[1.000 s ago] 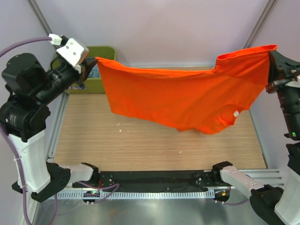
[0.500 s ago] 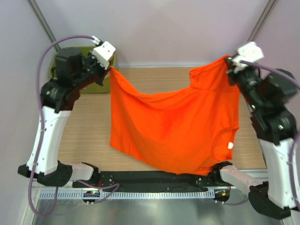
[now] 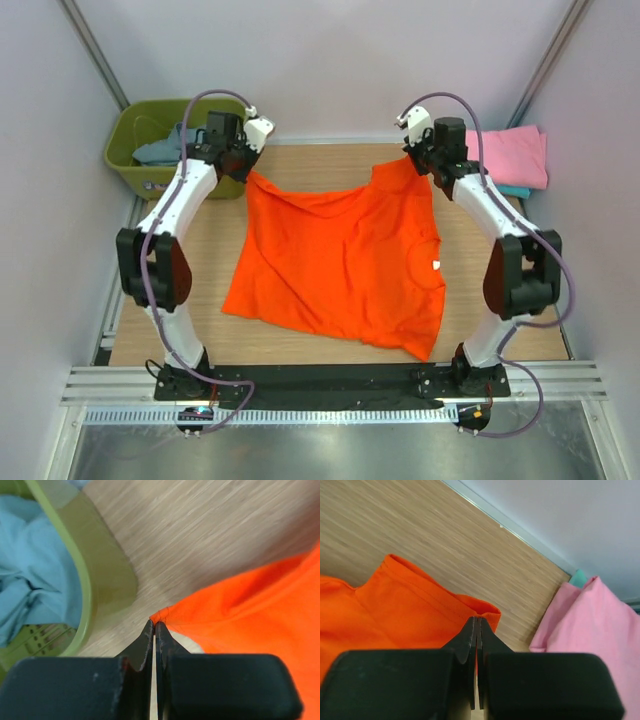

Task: Fold and stack the t-shirts
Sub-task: Flatten the tshirt out

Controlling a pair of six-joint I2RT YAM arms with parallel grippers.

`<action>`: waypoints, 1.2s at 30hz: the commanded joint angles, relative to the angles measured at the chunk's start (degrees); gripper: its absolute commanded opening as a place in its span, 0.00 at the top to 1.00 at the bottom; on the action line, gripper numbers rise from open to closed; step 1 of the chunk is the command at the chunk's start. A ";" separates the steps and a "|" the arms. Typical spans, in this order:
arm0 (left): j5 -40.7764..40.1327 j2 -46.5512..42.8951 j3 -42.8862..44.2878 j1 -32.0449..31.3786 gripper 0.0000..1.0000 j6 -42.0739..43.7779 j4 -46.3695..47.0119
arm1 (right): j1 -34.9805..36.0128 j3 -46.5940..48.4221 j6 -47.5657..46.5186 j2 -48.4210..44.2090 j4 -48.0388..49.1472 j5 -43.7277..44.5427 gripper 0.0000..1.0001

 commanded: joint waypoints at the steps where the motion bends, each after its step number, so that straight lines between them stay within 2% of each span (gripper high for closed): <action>1: -0.39 8.61 4.93 0.98 1.00 -0.70 5.49 | -1.24 7.98 0.79 7.10 8.48 0.15 0.99; 5: -0.74 19.52 16.07 0.98 1.00 -3.50 4.00 | -1.32 19.90 0.25 19.92 8.05 1.82 0.99; 8: -0.13 24.55 20.40 0.98 1.00 -4.56 4.25 | -1.24 26.60 0.16 25.73 6.29 2.96 0.99; 11: -0.57 26.59 22.17 0.98 1.00 -5.53 4.87 | -1.24 29.60 0.34 27.86 6.37 4.54 0.99; 14: -0.92 24.32 22.17 0.98 1.00 -6.93 5.22 | -1.32 31.10 1.13 26.91 5.76 5.07 0.99; 16: -0.13 21.77 20.86 0.98 1.00 -7.73 5.48 | -1.32 31.11 1.22 23.92 4.97 5.16 0.99; 20: 2.41 10.89 17.78 0.98 1.00 -10.27 6.02 | -1.24 28.92 1.74 15.32 3.21 6.21 0.99; 26: 4.96 -2.74 14.88 0.01 1.00 -10.02 -0.13 | -1.24 19.17 3.59 -4.09 -0.56 6.30 0.99; 31: 4.97 -17.31 10.93 -0.95 1.00 -8.44 -6.45 | -1.32 13.36 6.05 -20.09 -7.50 5.61 0.99; 36: 4.09 -29.46 7.94 -2.27 1.00 -7.90 -9.72 | -1.32 15.19 7.02 -35.22 -18.21 3.76 0.99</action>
